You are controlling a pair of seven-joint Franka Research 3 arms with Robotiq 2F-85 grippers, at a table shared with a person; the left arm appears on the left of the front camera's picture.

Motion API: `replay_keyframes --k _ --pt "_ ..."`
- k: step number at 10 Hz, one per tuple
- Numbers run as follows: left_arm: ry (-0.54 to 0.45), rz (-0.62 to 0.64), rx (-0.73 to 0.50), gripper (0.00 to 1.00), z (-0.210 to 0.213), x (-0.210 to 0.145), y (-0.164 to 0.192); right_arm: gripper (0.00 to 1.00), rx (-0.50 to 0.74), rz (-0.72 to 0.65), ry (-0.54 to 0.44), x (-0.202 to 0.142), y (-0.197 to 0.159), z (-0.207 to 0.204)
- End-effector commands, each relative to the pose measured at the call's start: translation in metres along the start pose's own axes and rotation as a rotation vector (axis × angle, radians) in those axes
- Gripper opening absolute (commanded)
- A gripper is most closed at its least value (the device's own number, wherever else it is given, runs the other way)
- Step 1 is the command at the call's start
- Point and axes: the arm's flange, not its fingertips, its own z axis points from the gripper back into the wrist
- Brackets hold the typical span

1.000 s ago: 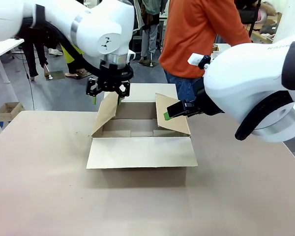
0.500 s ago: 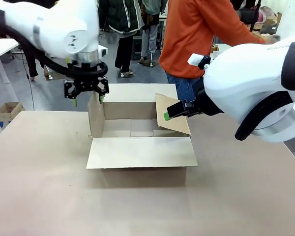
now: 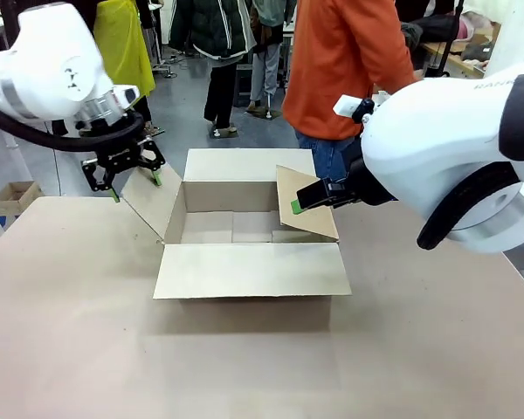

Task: Pack the gift set into the box.
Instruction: Place both hands on the side flaps of the Package Box and spread them outward.

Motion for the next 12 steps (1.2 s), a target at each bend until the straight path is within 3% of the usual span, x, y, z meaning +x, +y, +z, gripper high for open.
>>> replay_keyframes --k 1,2,3,5,7,8,9,10,11,12 --pt "0.051 0.007 -0.123 1.00 -0.012 0.008 0.028 1.00 -0.015 0.002 -0.010 0.002 0.000 -0.001" --pt "0.122 0.011 -0.198 1.00 -0.013 0.009 0.039 1.00 -0.015 0.002 -0.010 0.002 0.000 -0.001" --pt "0.026 0.018 -0.050 1.00 -0.005 0.007 0.016 1.00 -0.015 0.002 -0.010 0.002 0.000 -0.001" --pt "0.026 0.018 -0.050 1.00 -0.005 0.007 0.016 1.00 0.000 0.000 0.000 0.000 0.000 0.000" --pt "0.026 0.018 -0.050 1.00 -0.005 0.007 0.016 1.00 -0.134 0.110 0.211 0.076 0.039 -0.012" --pt "0.026 0.018 -0.050 1.00 -0.005 0.007 0.016 1.00 -0.174 0.097 0.336 0.114 0.059 -0.020" --pt "0.026 0.018 -0.050 1.00 -0.005 0.007 0.016 1.00 -0.275 0.119 0.451 0.134 0.082 -0.032" --pt "0.026 0.018 -0.050 1.00 -0.005 0.007 0.016 1.00 -0.292 0.179 0.501 0.141 0.097 -0.044" --pt "0.026 0.018 -0.050 1.00 -0.005 0.007 0.016 1.00 -0.319 0.141 0.437 0.136 0.088 -0.047" --pt "0.026 0.018 -0.050 1.00 -0.005 0.007 0.016 1.00 -0.312 0.112 0.380 0.100 0.052 -0.024"
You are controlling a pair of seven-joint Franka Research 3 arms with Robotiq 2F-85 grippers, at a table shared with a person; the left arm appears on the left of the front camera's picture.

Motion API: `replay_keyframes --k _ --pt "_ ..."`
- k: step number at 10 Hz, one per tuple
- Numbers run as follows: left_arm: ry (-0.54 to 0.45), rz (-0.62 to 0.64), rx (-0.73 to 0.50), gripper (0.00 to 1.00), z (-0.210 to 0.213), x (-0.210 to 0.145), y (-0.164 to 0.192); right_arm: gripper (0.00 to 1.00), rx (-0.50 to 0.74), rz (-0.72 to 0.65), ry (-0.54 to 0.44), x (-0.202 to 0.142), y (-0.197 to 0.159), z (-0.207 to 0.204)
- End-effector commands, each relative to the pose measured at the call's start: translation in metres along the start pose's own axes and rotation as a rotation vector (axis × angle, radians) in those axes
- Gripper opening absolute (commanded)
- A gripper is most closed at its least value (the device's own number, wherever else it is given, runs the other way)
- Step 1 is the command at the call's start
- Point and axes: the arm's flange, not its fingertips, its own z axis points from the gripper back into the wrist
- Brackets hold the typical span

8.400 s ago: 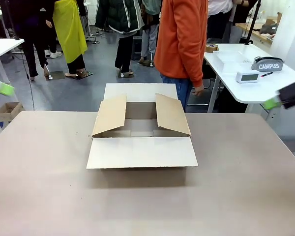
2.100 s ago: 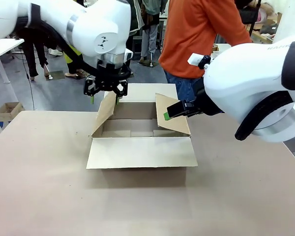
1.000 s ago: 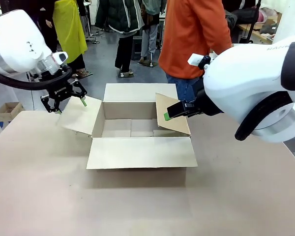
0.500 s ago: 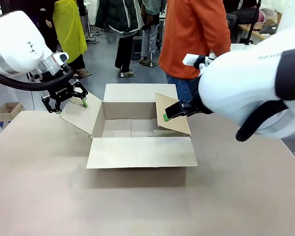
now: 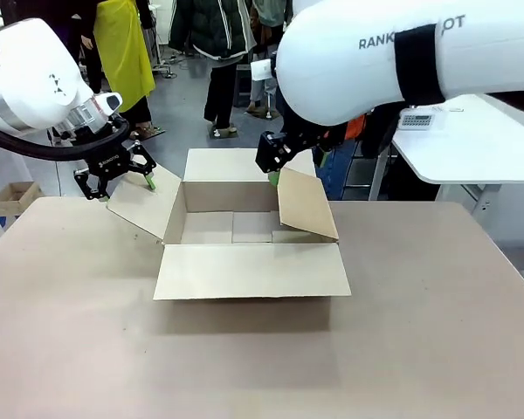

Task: Pack the gift set into the box.
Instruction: Place both hands on the side flaps of the Package Box and spread them outward.

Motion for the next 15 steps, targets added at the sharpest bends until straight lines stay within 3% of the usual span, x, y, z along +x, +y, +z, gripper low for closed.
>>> replay_keyframes --k 1,2,3,4,7,9,11,12,15 --pt "-0.007 0.010 0.011 1.00 0.002 -0.001 -0.001 1.00 0.039 -0.023 -0.047 -0.025 -0.017 -0.011" --pt "-0.007 0.010 0.011 1.00 0.002 -0.001 -0.001 1.00 0.000 0.000 0.000 0.000 0.000 0.000" --pt "-0.007 0.010 0.011 1.00 0.002 -0.001 -0.001 1.00 -0.170 0.090 0.101 0.035 0.038 -0.008" --pt "-0.007 0.010 0.011 1.00 0.002 -0.001 -0.001 1.00 -0.259 0.132 0.156 0.074 0.062 -0.017" --pt "-0.007 0.010 0.011 1.00 0.002 -0.001 -0.001 1.00 -0.288 -0.030 0.315 0.131 0.072 -0.072" --pt "-0.007 0.010 0.011 1.00 0.002 -0.001 -0.001 1.00 -0.370 -0.167 0.364 0.146 0.065 -0.122" --pt "-0.007 0.010 0.011 1.00 0.002 -0.001 -0.001 1.00 -0.408 -0.263 0.327 0.146 0.052 -0.160" --pt "-0.007 0.010 0.011 1.00 0.002 -0.001 -0.001 1.00 -0.446 -0.329 0.299 0.139 0.041 -0.170" --pt "-0.007 0.010 0.011 1.00 0.002 -0.001 -0.001 1.00 -0.530 -0.404 0.359 0.122 0.022 -0.191"
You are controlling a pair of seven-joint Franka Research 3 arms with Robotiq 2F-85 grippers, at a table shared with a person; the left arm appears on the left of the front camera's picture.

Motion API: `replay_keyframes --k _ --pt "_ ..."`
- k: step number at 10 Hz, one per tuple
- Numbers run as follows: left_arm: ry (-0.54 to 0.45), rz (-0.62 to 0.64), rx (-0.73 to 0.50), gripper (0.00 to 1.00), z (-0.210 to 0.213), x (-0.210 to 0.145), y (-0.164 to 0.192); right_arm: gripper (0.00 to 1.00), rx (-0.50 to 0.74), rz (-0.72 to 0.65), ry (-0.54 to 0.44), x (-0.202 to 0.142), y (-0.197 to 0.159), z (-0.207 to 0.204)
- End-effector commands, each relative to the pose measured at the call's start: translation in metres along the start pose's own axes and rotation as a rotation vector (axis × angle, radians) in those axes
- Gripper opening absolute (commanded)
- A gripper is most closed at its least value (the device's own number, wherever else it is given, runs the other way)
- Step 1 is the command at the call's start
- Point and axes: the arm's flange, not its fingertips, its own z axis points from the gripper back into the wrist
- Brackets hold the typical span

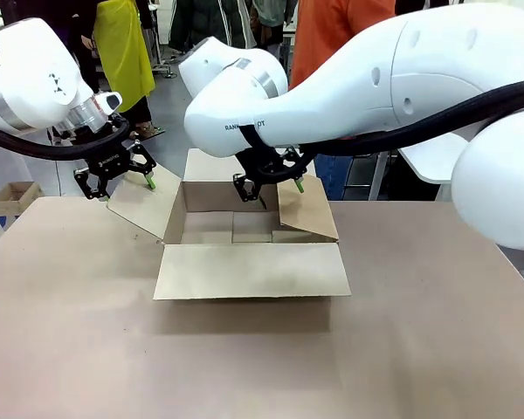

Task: Pack the gift set into the box.
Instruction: Place both hands on the side flaps of the Package Box and spread them outward.

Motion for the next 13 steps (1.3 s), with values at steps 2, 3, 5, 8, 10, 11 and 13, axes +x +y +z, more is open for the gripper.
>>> replay_keyframes --k 2,3,5,8,10,11,13 --pt "-0.007 0.010 0.011 1.00 0.002 -0.001 -0.001 1.00 -0.085 -0.112 0.010 -0.014 -0.016 -0.004" --pt "-0.007 0.010 0.011 1.00 0.002 -0.001 -0.001 1.00 -0.094 -0.124 0.015 -0.017 -0.028 -0.005" --pt "-0.007 0.010 0.011 1.00 0.002 -0.001 -0.001 1.00 -0.085 -0.158 -0.005 -0.029 -0.065 0.004" --pt "-0.007 0.010 0.011 1.00 0.002 -0.001 -0.001 1.00 -0.028 -0.157 -0.055 -0.049 -0.127 0.015" --pt "-0.007 0.010 0.011 1.00 0.002 -0.001 -0.001 1.00 0.150 -0.086 -0.089 -0.048 -0.167 -0.008" --pt "-0.007 0.010 0.011 1.00 0.002 -0.001 -0.001 1.00 0.295 -0.058 -0.109 -0.049 -0.186 -0.027" --pt "-0.007 0.010 0.011 1.00 0.002 -0.001 -0.001 1.00 0.425 -0.141 -0.097 -0.059 -0.221 -0.062"
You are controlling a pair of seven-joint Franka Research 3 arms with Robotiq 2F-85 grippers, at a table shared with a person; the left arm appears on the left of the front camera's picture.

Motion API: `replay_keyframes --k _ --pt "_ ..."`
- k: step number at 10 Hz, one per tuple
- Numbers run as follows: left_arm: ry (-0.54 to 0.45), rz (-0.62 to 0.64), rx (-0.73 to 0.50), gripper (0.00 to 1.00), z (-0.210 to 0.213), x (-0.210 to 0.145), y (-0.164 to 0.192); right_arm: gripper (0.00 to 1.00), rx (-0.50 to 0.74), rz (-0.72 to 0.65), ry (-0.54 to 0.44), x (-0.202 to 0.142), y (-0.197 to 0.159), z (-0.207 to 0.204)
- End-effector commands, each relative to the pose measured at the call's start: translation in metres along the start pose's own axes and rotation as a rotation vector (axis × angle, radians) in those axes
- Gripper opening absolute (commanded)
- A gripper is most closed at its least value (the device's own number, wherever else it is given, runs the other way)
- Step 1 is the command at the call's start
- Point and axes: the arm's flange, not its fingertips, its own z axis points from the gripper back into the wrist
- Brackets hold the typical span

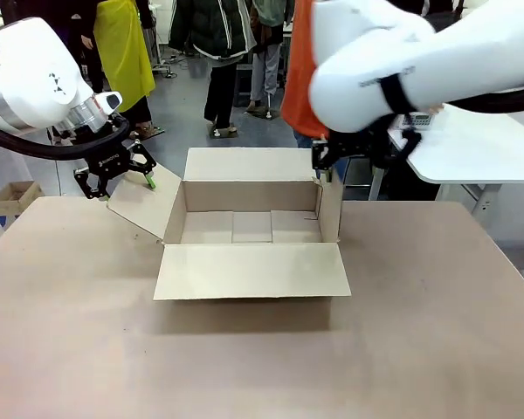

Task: Pack the gift set into the box.
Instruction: Place both hands on the side flaps of the Package Box and spread them outward.

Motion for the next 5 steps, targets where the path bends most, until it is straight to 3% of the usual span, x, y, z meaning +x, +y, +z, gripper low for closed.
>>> replay_keyframes --k 1,3,4,5 --pt "-0.006 0.010 0.012 1.00 0.001 -0.001 0.000 1.00 0.143 -0.021 0.024 -0.030 -0.039 -0.029" --pt "-0.006 0.010 0.012 1.00 0.001 -0.001 0.000 1.00 0.285 -0.030 -0.015 -0.038 -0.044 -0.048" --pt "-0.006 0.010 0.012 1.00 0.001 -0.001 0.000 1.00 0.133 -0.064 -0.007 -0.015 -0.042 -0.029" --pt "-0.006 0.010 0.012 1.00 0.001 -0.001 0.000 1.00 0.133 -0.064 -0.007 -0.015 -0.042 -0.029"
